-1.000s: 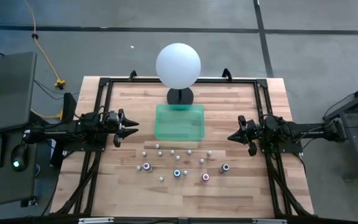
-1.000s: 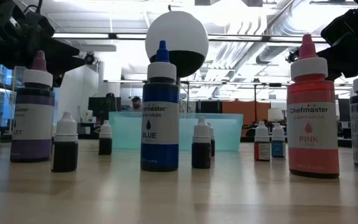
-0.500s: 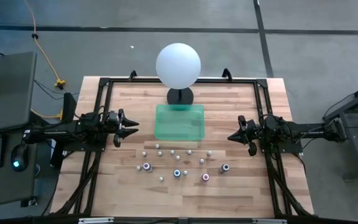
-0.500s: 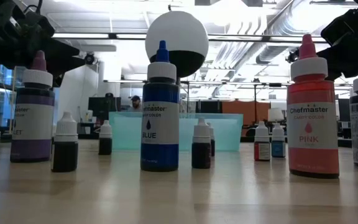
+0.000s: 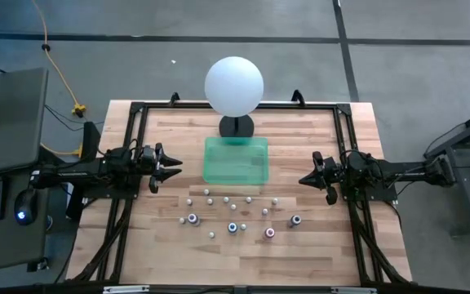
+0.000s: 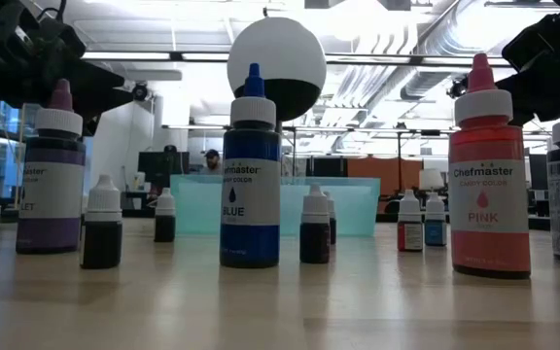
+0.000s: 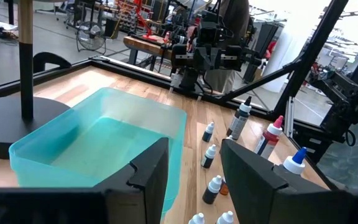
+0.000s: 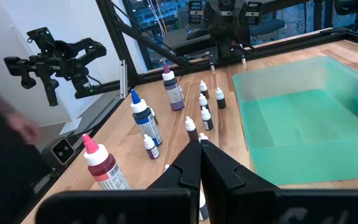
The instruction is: Pick & Place food coloring
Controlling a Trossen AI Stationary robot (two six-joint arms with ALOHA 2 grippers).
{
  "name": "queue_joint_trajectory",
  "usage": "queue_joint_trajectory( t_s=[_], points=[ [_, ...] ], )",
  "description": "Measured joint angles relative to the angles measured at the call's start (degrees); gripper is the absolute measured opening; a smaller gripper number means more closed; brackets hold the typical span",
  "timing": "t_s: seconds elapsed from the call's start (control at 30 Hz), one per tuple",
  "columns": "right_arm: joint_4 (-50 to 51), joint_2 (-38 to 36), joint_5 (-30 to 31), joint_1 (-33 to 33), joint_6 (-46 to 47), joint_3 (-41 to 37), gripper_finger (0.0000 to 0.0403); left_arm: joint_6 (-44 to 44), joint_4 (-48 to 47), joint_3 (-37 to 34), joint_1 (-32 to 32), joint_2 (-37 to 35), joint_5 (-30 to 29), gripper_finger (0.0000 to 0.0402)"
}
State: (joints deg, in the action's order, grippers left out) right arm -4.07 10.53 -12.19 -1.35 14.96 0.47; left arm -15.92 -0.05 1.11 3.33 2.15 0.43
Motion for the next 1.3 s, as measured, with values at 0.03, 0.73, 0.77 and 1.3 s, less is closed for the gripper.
queue_joint_trajectory(
  t_s=[0.03, 0.73, 0.77, 1.3],
  points=[
    [0.0, 0.0, 0.0, 0.0, 0.0, 0.0, 0.0, 0.0, 0.0, 0.0, 0.0, 0.0, 0.0, 0.0147],
    [0.0, 0.0, 0.0, 0.0, 0.0, 0.0, 0.0, 0.0, 0.0, 0.0, 0.0, 0.0, 0.0, 0.0147],
    [-0.1, 0.0, 0.0, 0.0, 0.0, 0.0, 0.0, 0.0, 0.0, 0.0, 0.0, 0.0, 0.0, 0.0147],
    [8.9, 0.0, -0.2, 0.0, -4.3, 4.5, 0.0, 0.0, 0.0, 0.0, 0.0, 0.0, 0.0, 0.0147]
  ],
)
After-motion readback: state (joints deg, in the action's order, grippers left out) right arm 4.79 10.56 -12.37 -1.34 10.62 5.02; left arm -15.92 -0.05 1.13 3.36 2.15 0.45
